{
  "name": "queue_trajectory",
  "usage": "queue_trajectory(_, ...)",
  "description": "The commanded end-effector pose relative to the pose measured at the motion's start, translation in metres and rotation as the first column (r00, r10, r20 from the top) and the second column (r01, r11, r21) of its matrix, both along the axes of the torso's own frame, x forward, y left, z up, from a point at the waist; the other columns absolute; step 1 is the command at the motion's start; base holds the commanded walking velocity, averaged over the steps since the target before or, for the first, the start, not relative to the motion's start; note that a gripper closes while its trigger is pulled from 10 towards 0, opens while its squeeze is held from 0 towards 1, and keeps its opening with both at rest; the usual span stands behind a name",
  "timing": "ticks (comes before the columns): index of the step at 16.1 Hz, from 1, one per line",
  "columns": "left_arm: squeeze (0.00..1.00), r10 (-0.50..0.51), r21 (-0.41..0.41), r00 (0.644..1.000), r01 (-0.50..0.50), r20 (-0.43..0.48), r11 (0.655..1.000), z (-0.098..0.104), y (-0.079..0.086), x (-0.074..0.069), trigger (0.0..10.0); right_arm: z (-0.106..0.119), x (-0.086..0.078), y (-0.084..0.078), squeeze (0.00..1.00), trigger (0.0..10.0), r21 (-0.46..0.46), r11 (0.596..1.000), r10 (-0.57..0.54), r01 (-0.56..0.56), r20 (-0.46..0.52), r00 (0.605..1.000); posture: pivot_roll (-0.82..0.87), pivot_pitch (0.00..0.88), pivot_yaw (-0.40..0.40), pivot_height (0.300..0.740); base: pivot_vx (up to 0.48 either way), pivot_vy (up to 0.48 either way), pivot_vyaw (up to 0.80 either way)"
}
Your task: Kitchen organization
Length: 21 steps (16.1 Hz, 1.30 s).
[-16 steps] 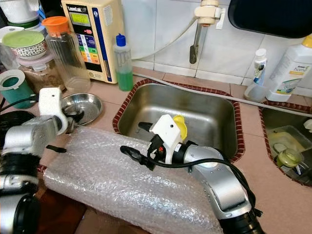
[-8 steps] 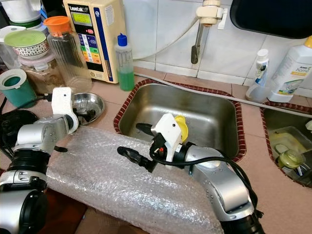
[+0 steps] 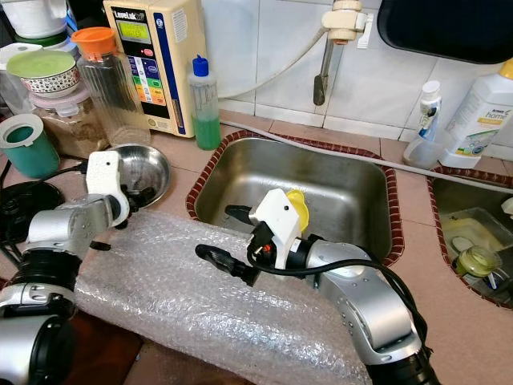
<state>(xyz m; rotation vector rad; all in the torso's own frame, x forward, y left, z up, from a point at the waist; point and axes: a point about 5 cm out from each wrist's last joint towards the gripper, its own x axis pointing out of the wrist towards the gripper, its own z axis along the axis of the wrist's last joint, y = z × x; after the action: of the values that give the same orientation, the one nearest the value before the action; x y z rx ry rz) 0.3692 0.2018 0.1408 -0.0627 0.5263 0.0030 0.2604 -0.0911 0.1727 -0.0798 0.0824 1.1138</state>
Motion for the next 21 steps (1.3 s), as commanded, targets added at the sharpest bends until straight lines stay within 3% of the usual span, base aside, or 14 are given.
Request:
queue_trajectory(1,0.0,0.019,0.007,0.997,-0.019,-0.073,1.0,-0.016,0.006,-0.007,0.0,0.004,-0.002,0.001,0.0,10.0,-0.008,1.0,0.02,-0.02,0.017,1.0,0.04,0.0,0.024,0.74,0.0,0.0,0.0)
queue_trajectory(15,0.0,0.075,0.031,0.997,-0.074,-0.031,0.997,-0.008,0.024,-0.004,0.0,0.005,0.002,0.001,0.0,10.0,-0.023,1.0,0.009,-0.008,0.038,0.999,0.04,0.0,0.019,0.74,0.0,0.0,0.0)
queue_trajectory(21,0.0,0.116,0.059,0.992,-0.119,0.047,0.991,0.004,0.032,0.0,0.0,0.004,0.004,0.0,0.0,10.0,-0.024,1.0,-0.002,0.003,0.039,0.999,0.04,0.0,0.016,0.74,0.0,0.0,0.0)
